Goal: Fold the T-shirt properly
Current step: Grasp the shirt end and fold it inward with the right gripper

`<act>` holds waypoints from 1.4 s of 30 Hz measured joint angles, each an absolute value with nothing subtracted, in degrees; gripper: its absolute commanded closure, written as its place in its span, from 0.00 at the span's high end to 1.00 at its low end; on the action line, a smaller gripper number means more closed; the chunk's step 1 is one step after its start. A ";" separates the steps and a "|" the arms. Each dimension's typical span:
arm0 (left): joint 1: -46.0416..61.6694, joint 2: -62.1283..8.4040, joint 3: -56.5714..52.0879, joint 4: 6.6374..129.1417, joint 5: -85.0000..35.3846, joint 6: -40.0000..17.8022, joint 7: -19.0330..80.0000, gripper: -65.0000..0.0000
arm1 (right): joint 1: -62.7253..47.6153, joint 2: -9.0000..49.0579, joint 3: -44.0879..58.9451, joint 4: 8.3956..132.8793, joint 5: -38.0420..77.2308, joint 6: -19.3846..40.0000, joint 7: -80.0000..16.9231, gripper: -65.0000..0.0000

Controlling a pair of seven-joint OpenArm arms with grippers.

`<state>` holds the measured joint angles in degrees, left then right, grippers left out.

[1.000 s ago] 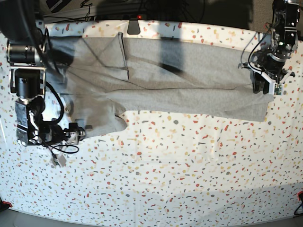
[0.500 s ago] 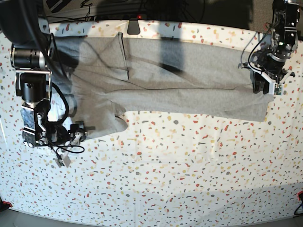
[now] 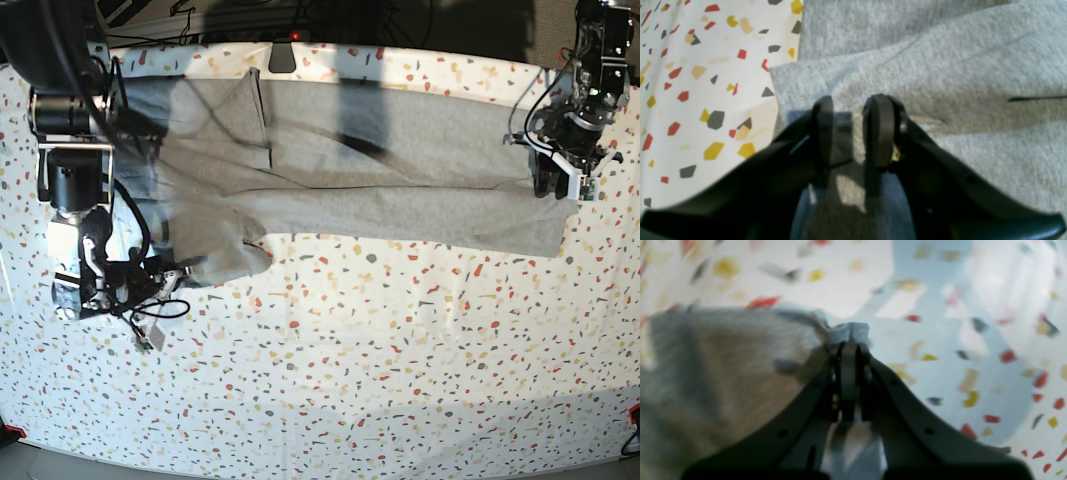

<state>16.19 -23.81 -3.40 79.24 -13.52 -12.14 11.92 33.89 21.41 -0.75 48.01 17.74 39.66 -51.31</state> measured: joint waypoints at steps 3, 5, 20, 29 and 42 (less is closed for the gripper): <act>16.19 -23.79 -3.40 79.24 -13.50 -12.01 11.92 0.29 | 33.28 21.45 -0.75 57.56 24.91 39.75 -59.40 0.00; 16.21 -23.81 -3.40 79.24 -13.54 -12.08 11.84 0.29 | 32.01 21.58 -0.75 64.14 28.51 39.75 -60.99 0.00; 16.14 -23.81 -3.40 79.24 -13.39 -11.99 11.92 0.29 | 4.16 21.10 -0.84 101.84 40.07 39.75 -67.48 0.00; 16.05 -23.81 -3.38 79.24 -13.52 -12.01 12.01 0.29 | -6.92 21.15 -0.78 111.68 47.48 39.75 -67.11 0.00; 16.05 -23.81 -3.38 79.24 -13.52 -12.01 12.05 0.29 | -12.10 21.10 -0.75 112.66 51.33 39.75 -65.63 0.00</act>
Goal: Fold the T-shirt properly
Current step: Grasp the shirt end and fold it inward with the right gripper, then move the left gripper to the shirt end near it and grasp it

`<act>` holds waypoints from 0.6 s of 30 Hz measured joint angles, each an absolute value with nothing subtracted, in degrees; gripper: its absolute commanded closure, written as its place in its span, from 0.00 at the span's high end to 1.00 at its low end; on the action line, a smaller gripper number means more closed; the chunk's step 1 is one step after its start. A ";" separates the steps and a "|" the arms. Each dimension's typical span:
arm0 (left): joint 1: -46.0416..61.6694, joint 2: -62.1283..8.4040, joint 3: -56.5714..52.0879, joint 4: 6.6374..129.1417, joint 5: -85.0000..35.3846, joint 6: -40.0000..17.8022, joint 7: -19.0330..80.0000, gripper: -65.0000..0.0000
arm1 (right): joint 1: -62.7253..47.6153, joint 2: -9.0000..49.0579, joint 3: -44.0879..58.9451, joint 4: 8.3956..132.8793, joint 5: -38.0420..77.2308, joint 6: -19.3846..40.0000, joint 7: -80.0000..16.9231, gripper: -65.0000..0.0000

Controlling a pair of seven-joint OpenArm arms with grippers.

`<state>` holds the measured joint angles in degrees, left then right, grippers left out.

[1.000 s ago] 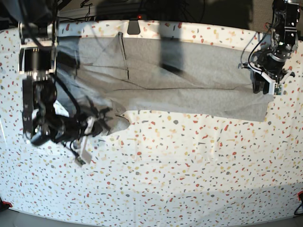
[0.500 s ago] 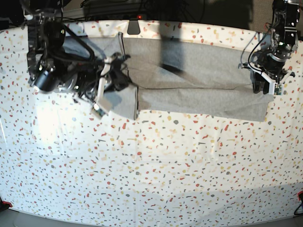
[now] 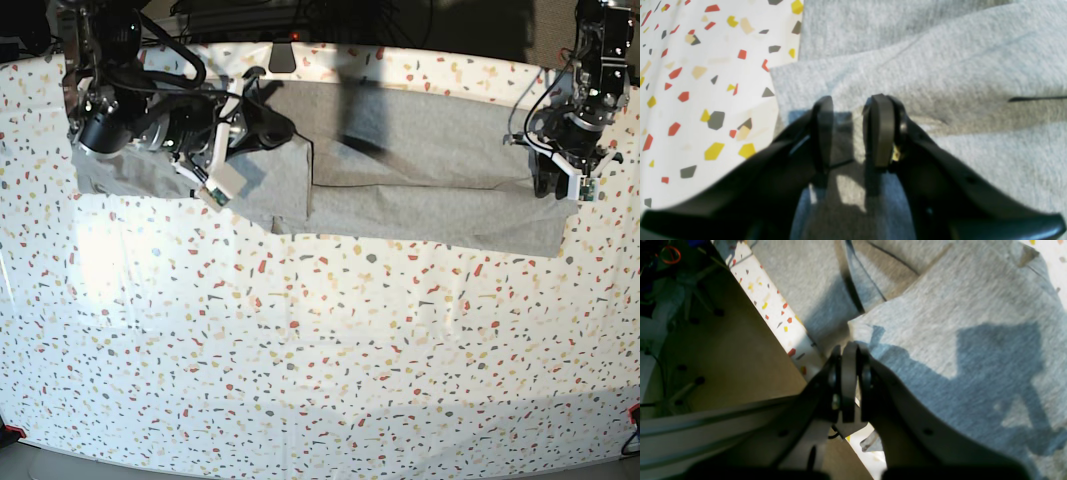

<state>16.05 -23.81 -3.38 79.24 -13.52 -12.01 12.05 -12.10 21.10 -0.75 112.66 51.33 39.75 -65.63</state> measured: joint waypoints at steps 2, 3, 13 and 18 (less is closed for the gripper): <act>16.05 -23.81 -3.38 79.24 -13.52 -12.01 12.05 0.29 | -12.08 21.10 -0.75 112.66 51.46 39.75 -66.08 0.16; 16.05 -23.81 -3.38 79.24 -13.52 -12.03 12.03 0.29 | -12.05 21.10 -0.75 112.66 52.07 39.75 -67.07 0.23; 16.10 -23.86 -3.38 79.94 -13.04 -11.53 12.56 0.34 | -11.00 21.10 -0.73 112.71 60.14 39.75 -69.93 0.42; 16.80 -23.94 -3.81 84.29 -13.80 -10.87 17.52 0.34 | -9.15 21.08 -0.69 112.75 57.17 39.75 -69.06 0.42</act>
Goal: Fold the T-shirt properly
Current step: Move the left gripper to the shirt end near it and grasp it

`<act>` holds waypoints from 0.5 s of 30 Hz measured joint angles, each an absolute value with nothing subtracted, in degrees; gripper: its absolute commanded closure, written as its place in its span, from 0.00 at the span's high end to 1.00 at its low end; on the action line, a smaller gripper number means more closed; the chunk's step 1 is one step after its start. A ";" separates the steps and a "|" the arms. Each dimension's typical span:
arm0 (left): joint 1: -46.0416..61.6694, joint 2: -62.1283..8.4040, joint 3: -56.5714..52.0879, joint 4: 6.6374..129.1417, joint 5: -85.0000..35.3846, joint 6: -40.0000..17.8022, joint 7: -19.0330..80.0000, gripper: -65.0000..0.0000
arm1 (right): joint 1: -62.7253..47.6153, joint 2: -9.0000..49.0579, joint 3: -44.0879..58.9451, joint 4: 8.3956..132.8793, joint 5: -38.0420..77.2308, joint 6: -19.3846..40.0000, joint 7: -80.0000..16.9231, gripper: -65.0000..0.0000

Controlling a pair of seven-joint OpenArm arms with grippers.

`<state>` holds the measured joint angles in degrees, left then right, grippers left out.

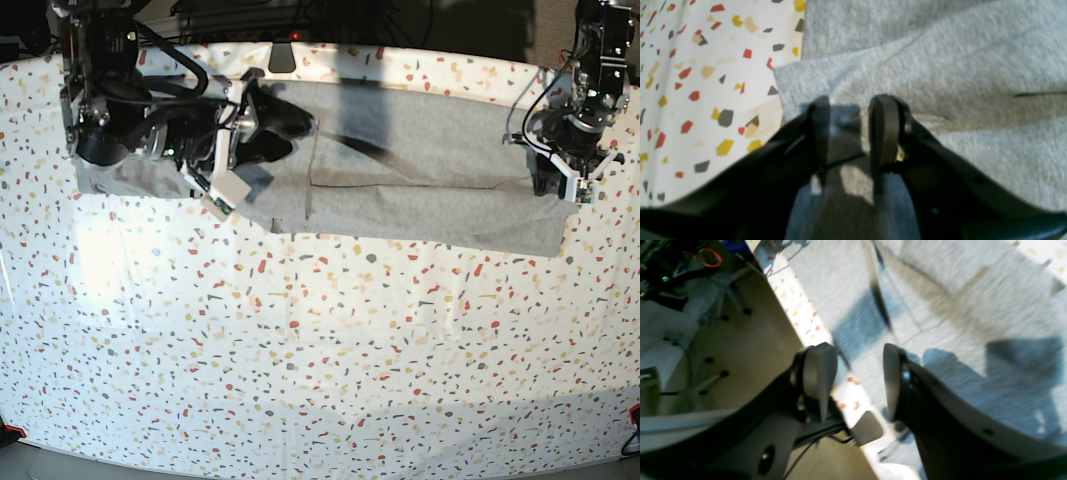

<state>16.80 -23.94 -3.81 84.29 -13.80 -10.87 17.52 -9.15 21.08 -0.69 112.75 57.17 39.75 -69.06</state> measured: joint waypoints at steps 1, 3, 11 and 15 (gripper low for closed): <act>17.12 -23.97 -4.23 85.19 -14.46 -10.87 18.17 0.34 | -8.91 21.10 -0.69 112.75 55.51 39.75 -69.04 0.42; 17.43 -23.94 -5.43 86.72 -15.44 -10.59 18.81 0.34 | -8.88 21.10 -0.36 112.75 53.41 39.75 -68.42 0.42; 17.58 -23.81 -14.20 89.23 -21.34 -13.72 18.94 0.34 | -8.88 21.10 6.31 112.77 51.24 39.75 -68.42 0.42; 17.43 -23.86 -17.74 88.60 -25.19 -14.72 18.85 0.36 | -8.91 21.10 10.46 112.77 51.29 39.75 -68.42 0.42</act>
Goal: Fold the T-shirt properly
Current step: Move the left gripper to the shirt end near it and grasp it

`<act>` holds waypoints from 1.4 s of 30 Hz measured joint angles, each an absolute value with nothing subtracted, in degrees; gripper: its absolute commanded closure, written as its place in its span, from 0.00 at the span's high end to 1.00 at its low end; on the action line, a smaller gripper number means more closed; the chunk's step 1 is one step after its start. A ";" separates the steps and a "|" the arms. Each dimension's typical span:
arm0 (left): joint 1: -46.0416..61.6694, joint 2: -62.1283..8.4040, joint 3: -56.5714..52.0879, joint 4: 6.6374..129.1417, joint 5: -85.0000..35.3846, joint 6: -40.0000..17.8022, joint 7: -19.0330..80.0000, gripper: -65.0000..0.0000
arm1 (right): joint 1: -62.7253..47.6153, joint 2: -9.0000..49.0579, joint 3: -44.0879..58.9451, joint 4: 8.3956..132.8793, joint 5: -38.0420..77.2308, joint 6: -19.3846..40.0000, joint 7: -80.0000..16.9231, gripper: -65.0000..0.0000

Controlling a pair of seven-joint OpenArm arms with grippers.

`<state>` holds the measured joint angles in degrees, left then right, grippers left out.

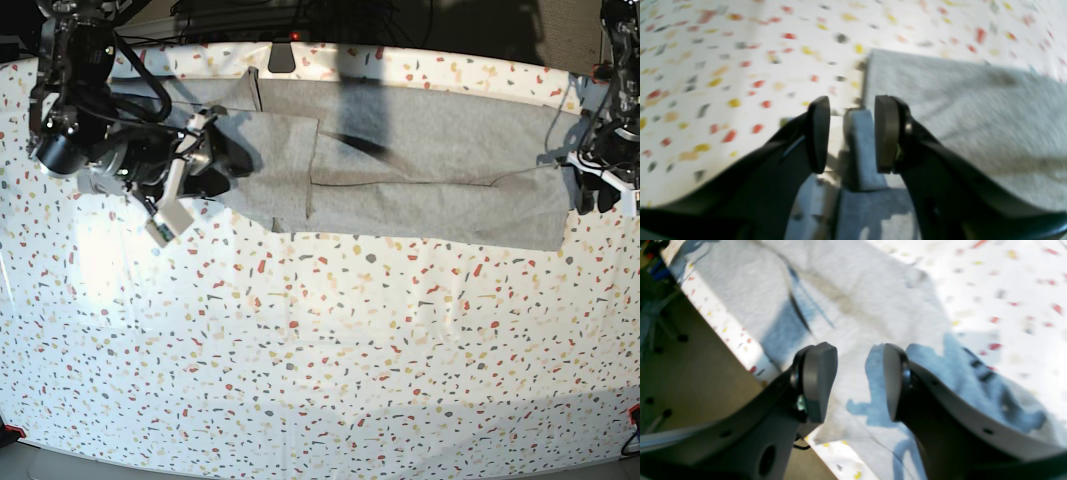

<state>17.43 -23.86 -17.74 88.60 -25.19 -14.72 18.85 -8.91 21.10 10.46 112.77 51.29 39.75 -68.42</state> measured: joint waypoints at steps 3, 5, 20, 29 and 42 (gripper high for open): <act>17.43 -23.92 -17.63 86.39 -28.03 -19.99 19.57 0.36 | -8.93 21.10 12.82 112.77 51.29 39.75 -68.42 0.42; 17.04 -23.77 -17.47 84.29 -29.36 -21.43 19.64 0.36 | -8.91 21.06 13.28 112.77 51.31 39.75 -68.42 0.42; 8.03 -24.64 -18.06 67.05 -37.69 -39.46 28.03 0.36 | -9.23 20.93 13.69 112.77 51.31 39.75 -69.52 0.42; 7.77 -24.62 -18.17 67.13 -41.06 -39.66 34.52 0.21 | -9.23 20.93 13.69 112.77 51.33 39.75 -69.06 0.42; 8.56 -24.97 -17.89 66.96 -40.60 -36.88 30.17 0.00 | -9.23 20.69 13.69 112.77 55.86 39.75 -67.51 0.41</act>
<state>8.56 -24.97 -17.89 66.96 -40.60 -36.88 30.17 -9.23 20.69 13.69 112.77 55.86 39.75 -67.51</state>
